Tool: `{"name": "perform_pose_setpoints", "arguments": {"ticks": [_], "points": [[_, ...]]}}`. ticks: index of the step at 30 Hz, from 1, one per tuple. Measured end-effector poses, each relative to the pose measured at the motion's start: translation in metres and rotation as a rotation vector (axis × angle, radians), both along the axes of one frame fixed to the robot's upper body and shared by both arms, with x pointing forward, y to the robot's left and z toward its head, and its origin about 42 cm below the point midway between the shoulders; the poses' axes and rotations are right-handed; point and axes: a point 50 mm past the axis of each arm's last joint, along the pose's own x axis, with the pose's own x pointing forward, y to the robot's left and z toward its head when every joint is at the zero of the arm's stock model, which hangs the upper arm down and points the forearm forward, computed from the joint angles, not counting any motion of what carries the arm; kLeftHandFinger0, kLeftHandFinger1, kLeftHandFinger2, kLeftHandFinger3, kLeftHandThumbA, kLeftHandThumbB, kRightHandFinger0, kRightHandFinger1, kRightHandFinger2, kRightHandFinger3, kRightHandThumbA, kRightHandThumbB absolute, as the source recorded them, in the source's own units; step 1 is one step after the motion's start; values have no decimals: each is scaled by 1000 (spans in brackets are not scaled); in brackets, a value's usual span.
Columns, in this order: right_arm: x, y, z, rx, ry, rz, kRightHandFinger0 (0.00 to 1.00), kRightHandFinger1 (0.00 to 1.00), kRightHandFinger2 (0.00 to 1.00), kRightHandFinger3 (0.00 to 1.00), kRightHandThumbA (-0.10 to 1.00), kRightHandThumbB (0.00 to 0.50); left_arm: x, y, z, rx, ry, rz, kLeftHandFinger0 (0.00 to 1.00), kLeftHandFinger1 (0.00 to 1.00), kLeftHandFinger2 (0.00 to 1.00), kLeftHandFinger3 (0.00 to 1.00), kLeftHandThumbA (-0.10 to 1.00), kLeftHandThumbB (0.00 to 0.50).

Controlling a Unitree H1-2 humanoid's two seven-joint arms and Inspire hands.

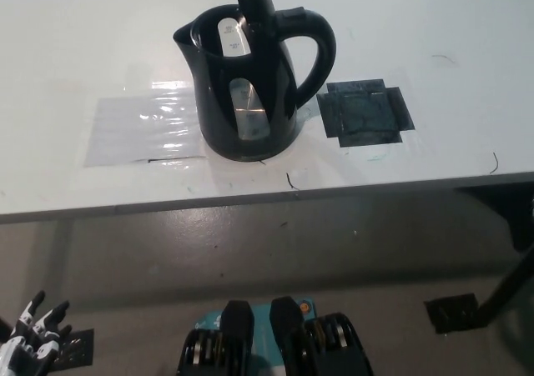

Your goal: The robot uses its right hand to push down on the lid of a kettle kept in the middle of the desk to close it

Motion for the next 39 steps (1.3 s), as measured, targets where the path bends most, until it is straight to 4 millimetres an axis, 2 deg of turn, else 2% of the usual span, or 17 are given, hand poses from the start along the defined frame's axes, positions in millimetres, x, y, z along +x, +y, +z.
{"name": "perform_pose_setpoints", "arguments": {"ticks": [3, 4, 7, 9, 10, 12, 13, 14, 15, 16, 21, 25, 29, 32, 33, 35, 39], "points": [[-1, 5, 39, -70, -100, 29, 919, 1000, 1000, 1000, 408, 199, -2, 0, -1, -3, 5, 3, 1000, 1000, 848, 1000, 268, 239], [0, 9, 57, -100, -149, 40, 875, 960, 1000, 1000, 366, 203, -3, 0, -2, -5, 7, 5, 1000, 1000, 847, 1000, 274, 241], [3, 26, 107, -162, -300, 85, 811, 908, 976, 1000, 373, 155, -6, 1, -3, -7, 12, 11, 1000, 1000, 858, 1000, 284, 237], [6, 40, 140, -195, -401, 115, 780, 881, 947, 1000, 374, 154, -7, 1, -4, -10, 14, 12, 1000, 1000, 858, 1000, 279, 235], [8, 48, 156, -209, -454, 133, 769, 876, 946, 1000, 362, 126, -7, 1, -4, -12, 15, 13, 1000, 1000, 861, 1000, 263, 219], [14, 63, 181, -223, -528, 157, 757, 873, 946, 1000, 357, 104, -8, 1, -5, -14, 17, 14, 1000, 1000, 861, 1000, 261, 218], [17, 70, 192, -227, -561, 168, 864, 947, 1000, 1000, 373, 65, -8, 0, -6, -15, 19, 14, 1000, 1000, 862, 1000, 266, 227], [20, 80, 205, -229, -598, 181, 874, 953, 1000, 1000, 375, 64, -9, 0, -6, -16, 21, 15, 1000, 1000, 862, 1000, 268, 227], [23, 89, 215, -226, -625, 190, 953, 1000, 1000, 1000, 411, 25, -10, 1, -7, -17, 24, 17, 1000, 1000, 861, 1000, 270, 229], [26, 98, 224, -220, -648, 199, 1000, 1000, 1000, 1000, 432, 4, -12, 1, -8, -19, 27, 18, 1000, 1000, 858, 1000, 277, 249], [64, 159, 262, -137, -649, 300, 1000, 1000, 1000, 1000, 426, 0, -17, 2, -10, -25, 36, 21, 1000, 1000, 862, 1000, 284, 243], [100, 206, 271, -31, -540, 354, 1000, 1000, 1000, 1000, 452, 0, -20, 0, -11, -30, 40, 10, 1000, 1000, 868, 1000, 275, 266], [120, 244, 259, 50, -419, 392, 1000, 1000, 1000, 1000, 460, 21, -25, -1, -13, -34, 49, 3, 1000, 1000, 876, 1000, 278, 240], [133, 259, 244, 94, -333, 399, 1000, 1000, 1000, 1000, 466, 37, -26, -4, -15, -36, 54, -10, 1000, 1000, 877, 1000, 282, 266], [138, 262, 240, 108, -308, 399, 1000, 1000, 1000, 1000, 464, 37, -27, -4, -15, -37, 55, -13, 1000, 1000, 878, 1000, 285, 266], [150, 270, 233, 137, -258, 398, 1000, 1000, 1000, 1000, 453, 44, -27, -5, -15, -38, 56, -16, 1000, 1000, 877, 1000, 276, 233], [168, 282, 220, 167, -188, 400, 1000, 1000, 1000, 1000, 450, 50, -28, -6, -16, -41, 57, -22, 1000, 1000, 886, 1000, 264, 249]]}}
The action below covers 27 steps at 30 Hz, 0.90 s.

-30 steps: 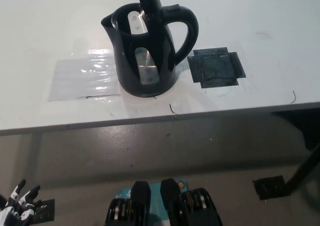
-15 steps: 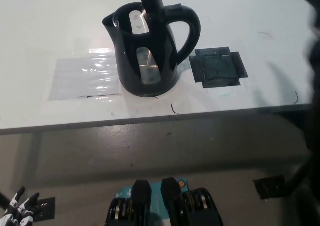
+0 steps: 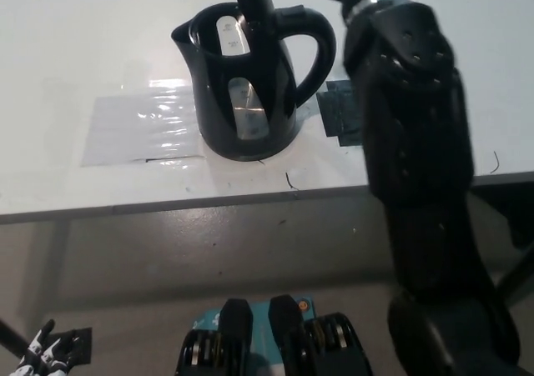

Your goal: The robot uses its right hand to push down on the lid of a kettle kept in the middle of the desk to close it

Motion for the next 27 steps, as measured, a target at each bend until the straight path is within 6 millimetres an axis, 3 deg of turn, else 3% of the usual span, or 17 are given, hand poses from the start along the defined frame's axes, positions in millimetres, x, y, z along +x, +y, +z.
{"name": "perform_pose_setpoints", "arguments": {"ticks": [9, 18, 27], "points": [[29, 25, -17, -11, 72, 29, 1000, 1000, 1000, 1000, 428, 78, -6, -1, -3, -11, 9, -6, 1000, 1000, 877, 1000, 275, 258], [33, 32, -11, -1, 39, 32, 1000, 1000, 1000, 1000, 362, 77, -11, -3, -6, -13, 22, -13, 1000, 1000, 869, 1000, 280, 263], [38, 53, -25, 1, 113, 46, 1000, 1000, 1000, 1000, 307, 104, -19, -12, -11, -32, 41, -25, 1000, 1000, 858, 1000, 269, 281]]}}
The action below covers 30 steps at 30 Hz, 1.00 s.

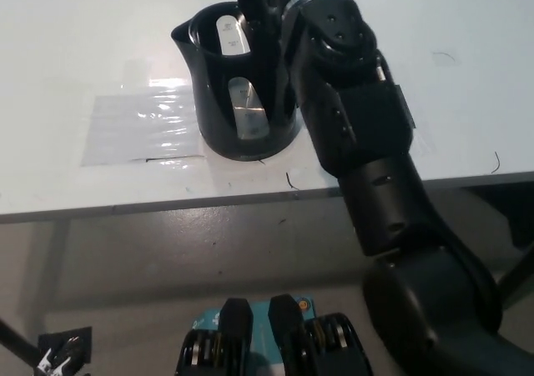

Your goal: The robot uses its right hand to push down on the lid of a kettle kept in the middle of the desk to close it

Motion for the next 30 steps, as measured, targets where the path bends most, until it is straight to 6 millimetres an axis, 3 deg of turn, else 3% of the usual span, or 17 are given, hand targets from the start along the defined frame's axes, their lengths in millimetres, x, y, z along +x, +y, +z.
{"name": "perform_pose_setpoints", "arguments": {"ticks": [5, 11, 13, 19, 23, 25, 28, 30], "points": [[3, 11, -15, -9, 42, -2, 1000, 1000, 1000, 1000, 339, 109, -5, -12, -5, -26, 12, -8, 1000, 1000, 868, 1000, 283, 268], [8, 22, -53, -26, 118, -1, 1000, 1000, 1000, 993, 322, 95, -24, -23, -12, -37, 45, -16, 1000, 1000, 858, 1000, 270, 268], [8, 26, -51, -24, 103, 2, 1000, 1000, 1000, 995, 333, 97, -25, -23, -12, -36, 47, -17, 1000, 1000, 855, 1000, 287, 287], [7, 34, -50, -18, 77, 9, 1000, 1000, 1000, 1000, 346, 77, -18, -23, -4, -32, 13, -23, 1000, 1000, 856, 1000, 253, 268], [7, 33, -52, -4, 67, 7, 1000, 1000, 1000, 1000, 330, 74, -10, -22, -1, -23, -5, -34, 1000, 1000, 860, 1000, 306, 283], [7, 34, -55, -5, 64, 6, 968, 1000, 1000, 996, 342, 92, -4, -22, 2, -15, -16, -43, 1000, 1000, 866, 1000, 314, 293], [6, 37, -63, -33, 70, 8, 1000, 1000, 1000, 953, 412, 99, 1, -25, 4, -12, -28, -55, 1000, 1000, 873, 1000, 314, 275], [5, 42, -67, -86, 62, 13, 1000, 1000, 1000, 1000, 411, 110, 2, -27, 4, -15, -29, -58, 1000, 1000, 870, 1000, 309, 266]]}}
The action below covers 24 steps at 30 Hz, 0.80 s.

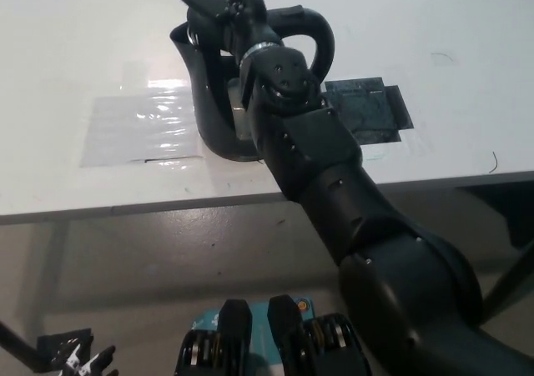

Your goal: The robot uses its right hand to push down on the lid of a kettle kept in the middle of the desk to close it

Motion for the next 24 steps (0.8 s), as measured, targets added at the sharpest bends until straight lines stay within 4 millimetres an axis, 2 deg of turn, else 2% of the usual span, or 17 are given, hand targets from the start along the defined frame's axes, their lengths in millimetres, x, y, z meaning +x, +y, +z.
{"name": "perform_pose_setpoints", "arguments": {"ticks": [3, 6, 7, 8, 10, 11, 13, 15, 16, 17, 19, 21, 24], "points": [[1, 4, 1, -46, -4, 3, 1000, 1000, 1000, 1000, 428, 94, 0, -2, 0, 0, 2, -3, 1000, 1000, 868, 1000, 289, 267], [2, 4, -1, -67, 0, -3, 1000, 1000, 1000, 1000, 397, 82, 1, -2, 0, 0, -2, -7, 1000, 1000, 871, 1000, 281, 258], [2, 4, -2, -69, -1, -4, 999, 1000, 1000, 1000, 385, 94, 1, -2, 1, 0, -3, -7, 1000, 1000, 872, 1000, 280, 256], [2, 3, -3, -74, -2, -4, 988, 1000, 1000, 956, 374, 92, 2, -2, 2, 1, -7, -9, 1000, 1000, 872, 1000, 277, 258], [2, 3, -6, -79, 2, -5, 972, 1000, 1000, 950, 388, 75, 3, -2, 3, 2, -11, -11, 1000, 1000, 869, 1000, 275, 254], [2, 3, -10, -91, 7, -6, 954, 987, 1000, 858, 371, 74, 6, -3, 5, 3, -20, -14, 1000, 1000, 858, 1000, 289, 282], [1, 3, -12, -101, 2, -6, 966, 982, 1000, 852, 390, 85, 10, -3, 8, 3, -31, -18, 1000, 1000, 856, 1000, 288, 277], [0, 3, -16, -113, -7, -4, 932, 968, 1000, 966, 428, 113, 12, -3, 9, 2, -34, -20, 1000, 1000, 862, 1000, 293, 264], [0, 3, -20, -119, -12, -4, 941, 972, 1000, 992, 429, 103, 13, -4, 10, 2, -36, -21, 1000, 1000, 873, 1000, 304, 260], [-2, 3, -24, -125, -20, -3, 889, 932, 982, 962, 441, 110, 13, -4, 10, 2, -38, -22, 1000, 1000, 876, 1000, 304, 267], [-4, 3, -31, -132, -29, -1, 882, 925, 965, 963, 450, 121, 14, -4, 11, 3, -38, -22, 1000, 1000, 876, 1000, 312, 267], [-8, 4, -41, -132, -31, 1, 934, 985, 1000, 1000, 479, 106, 13, -3, 10, 3, -37, -22, 1000, 1000, 865, 1000, 308, 269], [-12, 6, -49, -126, -40, 7, 949, 998, 1000, 1000, 537, 90, 12, -3, 10, 4, -35, -20, 1000, 1000, 858, 1000, 296, 269]]}}
